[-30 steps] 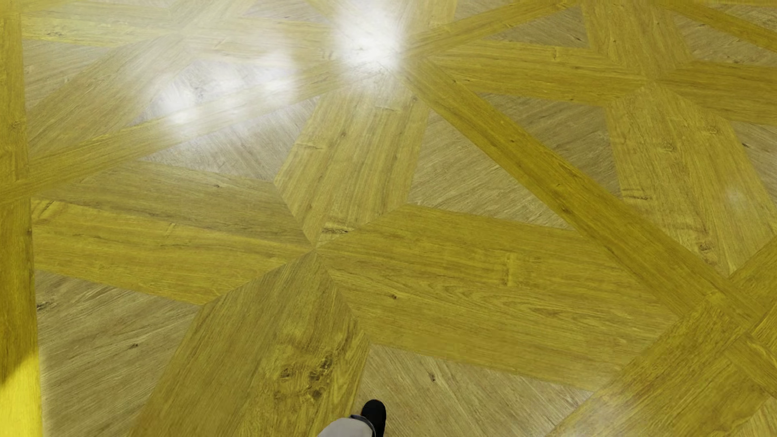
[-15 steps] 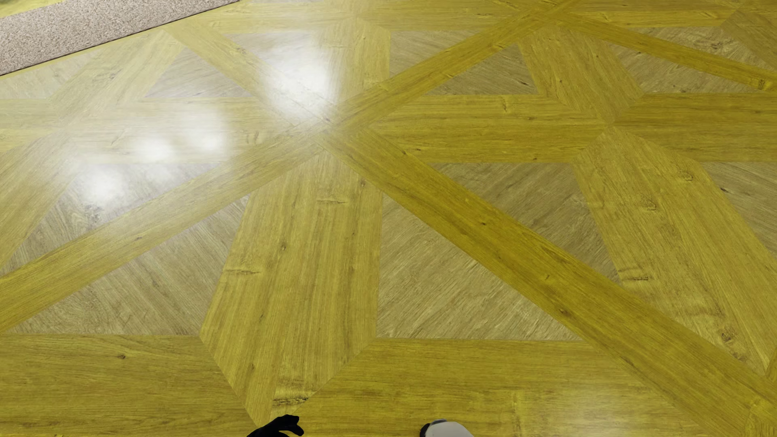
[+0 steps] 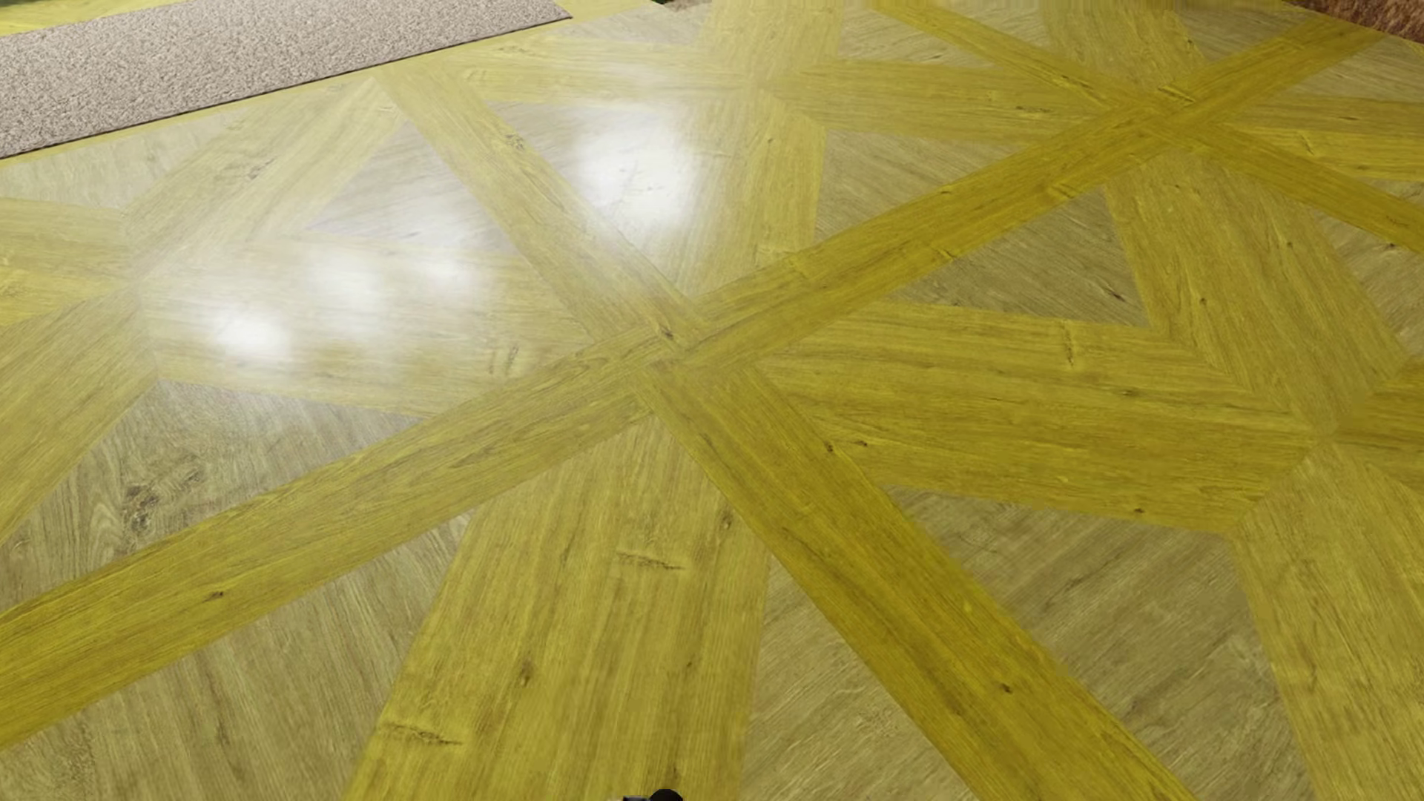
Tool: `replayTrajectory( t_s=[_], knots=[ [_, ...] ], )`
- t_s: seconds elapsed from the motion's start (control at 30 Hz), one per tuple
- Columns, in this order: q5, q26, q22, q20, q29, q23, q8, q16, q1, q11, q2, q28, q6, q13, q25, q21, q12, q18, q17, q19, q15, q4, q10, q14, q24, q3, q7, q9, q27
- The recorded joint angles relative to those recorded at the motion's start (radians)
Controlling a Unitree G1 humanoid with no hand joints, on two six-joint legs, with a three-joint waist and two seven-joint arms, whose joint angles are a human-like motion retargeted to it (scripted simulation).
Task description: Walk towards the counter
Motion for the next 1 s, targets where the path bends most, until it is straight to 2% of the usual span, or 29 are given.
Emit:
replayTrajectory(
  t_s=[0.03, 0.1, 0.13, 0.17, 0.2, 0.23, 0.3, 0.37, 0.43, 0.47, 0.5, 0.53, 0.57, 0.6, 0.63, 0.7, 0.77, 0.8, 0.9, 0.93, 0.97, 1.0],
  knots=[
    [-0.005, 0.0, -0.006, -0.015, 0.0, -0.006, 0.0, 0.01, -0.015, 0.037, 0.026, 0.0, -0.008, 0.01, 0.0, -0.026, 0.018, 0.0, 0.0, 0.0, 0.023, -0.013, 0.025, 0.077, 0.0, 0.01, 0.0, -0.005, 0.0],
    [-0.052, 0.0, 0.005, -0.016, 0.0, 0.023, 0.0, 0.012, 0.006, 0.282, -0.021, 0.0, -0.04, 0.047, 0.0, -0.062, 0.046, 0.0, 0.014, 0.0, 0.215, -0.074, 0.114, 0.27, 0.0, -0.007, 0.0, -0.019, 0.0],
    [-0.076, 0.0, 0.016, -0.022, 0.0, 0.061, 0.0, 0.011, 0.044, 0.497, -0.117, 0.0, -0.053, 0.059, 0.0, -0.049, 0.045, 0.0, 0.02, 0.0, 0.291, -0.106, 0.151, 0.28, 0.0, -0.036, 0.0, -0.021, 0.0],
    [-0.091, 0.0, 0.013, -0.023, 0.0, 0.093, 0.0, 0.014, 0.116, 0.675, -0.22, 0.0, -0.065, 0.064, 0.0, -0.03, 0.037, 0.0, 0.024, 0.0, 0.244, -0.128, 0.154, 0.233, 0.0, -0.068, 0.0, -0.008, 0.0],
    [-0.096, 0.0, 0.004, -0.019, 0.0, 0.118, 0.0, 0.018, 0.212, 0.751, -0.317, 0.0, -0.071, 0.064, 0.0, -0.002, 0.022, 0.0, 0.029, 0.0, 0.142, -0.135, 0.123, 0.166, 0.0, -0.1, 0.0, 0.012, 0.0],
    [-0.085, 0.0, 0.01, -0.014, 0.0, 0.139, 0.0, 0.019, 0.305, 0.714, -0.398, 0.0, -0.06, 0.068, 0.0, 0.033, -0.004, 0.0, 0.034, 0.0, 0.075, -0.126, 0.087, 0.1, 0.0, -0.147, 0.0, 0.023, 0.0],
    [-0.069, 0.0, -0.024, 0.009, 0.0, 0.15, 0.0, 0.033, 0.464, 0.429, -0.509, 0.0, -0.031, 0.103, 0.0, 0.051, -0.054, 0.0, 0.03, 0.0, 0.048, -0.107, 0.023, -0.038, 0.0, -0.248, 0.0, 0.028, 0.0],
    [-0.069, 0.0, -0.074, 0.075, 0.0, 0.146, 0.0, 0.039, 0.578, 0.086, -0.592, 0.0, 0.003, 0.143, 0.0, 0.028, -0.1, 0.0, 0.017, 0.0, 0.113, -0.087, -0.031, -0.173, 0.0, -0.31, 0.0, 0.007, 0.0],
    [-0.093, 0.0, -0.116, 0.12, 0.0, 0.158, 0.0, 0.051, 0.657, -0.003, -0.664, 0.0, 0.037, 0.174, 0.0, 0.004, -0.131, 0.0, 0.011, 0.0, 0.158, -0.066, -0.02, -0.245, 0.0, -0.367, 0.0, -0.02, 0.0],
    [-0.097, 0.0, -0.129, 0.132, 0.0, 0.169, 0.0, 0.049, 0.687, 0.063, -0.682, 0.0, 0.059, 0.187, 0.0, 0.004, -0.134, 0.0, 0.005, 0.0, 0.189, -0.056, 0.036, -0.237, 0.0, -0.399, 0.0, -0.023, 0.0],
    [-0.079, 0.0, -0.15, 0.174, 0.0, 0.186, 0.0, 0.041, 0.689, 0.163, -0.694, 0.0, 0.087, 0.195, 0.0, -0.011, -0.127, 0.0, 0.004, 0.0, 0.225, -0.036, 0.15, -0.148, 0.0, -0.422, 0.0, -0.021, 0.0],
    [-0.064, 0.0, -0.137, 0.174, 0.0, 0.216, 0.0, 0.024, 0.644, 0.246, -0.682, 0.0, 0.116, 0.19, 0.0, -0.011, -0.124, 0.0, 0.007, 0.0, 0.218, -0.018, 0.33, 0.029, 0.0, -0.426, 0.0, -0.018, 0.0],
    [-0.059, 0.0, -0.109, 0.134, 0.0, 0.247, 0.0, 0.008, 0.568, 0.29, -0.64, 0.0, 0.13, 0.175, 0.0, 0.009, -0.121, 0.0, 0.012, 0.0, 0.177, -0.007, 0.527, 0.202, 0.0, -0.404, 0.0, -0.009, 0.0],
    [-0.061, 0.0, -0.098, 0.102, 0.0, 0.262, 0.0, -0.001, 0.47, 0.295, -0.585, 0.0, 0.13, 0.163, 0.0, 0.015, -0.123, 0.0, 0.023, 0.0, 0.138, 0.004, 0.675, 0.294, 0.0, -0.361, 0.0, -0.001, 0.0],
    [-0.077, 0.0, -0.086, 0.072, 0.0, 0.258, 0.0, -0.01, 0.368, 0.267, -0.507, 0.0, 0.117, 0.155, 0.0, 0.021, -0.119, 0.0, 0.036, 0.0, 0.116, 0.008, 0.739, 0.321, 0.0, -0.316, 0.0, 0.007, 0.0],
    [-0.112, 0.0, -0.042, 0.066, 0.0, 0.194, 0.0, -0.036, 0.158, 0.164, -0.326, 0.0, 0.081, 0.153, 0.0, 0.041, -0.089, 0.0, 0.045, 0.0, 0.066, 0.003, 0.642, 0.338, 0.0, -0.214, 0.0, 0.01, 0.0],
    [-0.135, 0.0, -0.027, 0.036, 0.0, 0.097, 0.0, -0.03, -0.009, 0.07, -0.152, 0.0, 0.045, 0.159, 0.0, 0.047, -0.036, 0.0, 0.035, 0.0, -0.002, 0.013, 0.398, 0.366, 0.0, -0.097, 0.0, 0.004, 0.0],
    [-0.138, 0.0, -0.028, 0.035, 0.0, 0.048, 0.0, -0.019, -0.075, 0.041, -0.077, 0.0, 0.04, 0.155, 0.0, 0.045, -0.009, 0.0, 0.021, 0.0, -0.029, 0.027, 0.268, 0.319, 0.0, -0.035, 0.0, 0.001, 0.0],
    [-0.145, 0.0, 0.02, 0.035, 0.0, -0.003, 0.0, 0.009, -0.194, 0.023, 0.083, 0.0, 0.027, 0.099, 0.0, 0.059, 0.071, 0.0, -0.027, 0.0, -0.057, 0.115, 0.028, -0.049, 0.0, 0.142, 0.0, -0.009, 0.0],
    [-0.162, 0.0, 0.046, 0.031, 0.0, 0.008, 0.0, 0.018, -0.224, 0.034, 0.124, 0.0, 0.01, 0.083, 0.0, 0.056, 0.099, 0.0, -0.029, 0.0, -0.008, 0.138, 0.044, 0.022, 0.0, 0.181, 0.0, -0.011, 0.0],
    [-0.187, 0.0, 0.077, 0.015, 0.0, 0.022, 0.0, 0.02, -0.274, 0.064, 0.143, 0.0, -0.016, 0.078, 0.0, 0.038, 0.118, 0.0, -0.025, 0.0, 0.087, 0.128, 0.117, 0.23, 0.0, 0.19, 0.0, -0.021, 0.0],
    [-0.213, 0.0, 0.109, -0.02, 0.0, 0.044, 0.0, 0.021, -0.308, 0.139, 0.125, 0.0, -0.053, 0.081, 0.0, 0.019, 0.119, 0.0, -0.013, 0.0, 0.227, 0.084, 0.207, 0.37, 0.0, 0.172, 0.0, -0.029, 0.0]
  ],
)
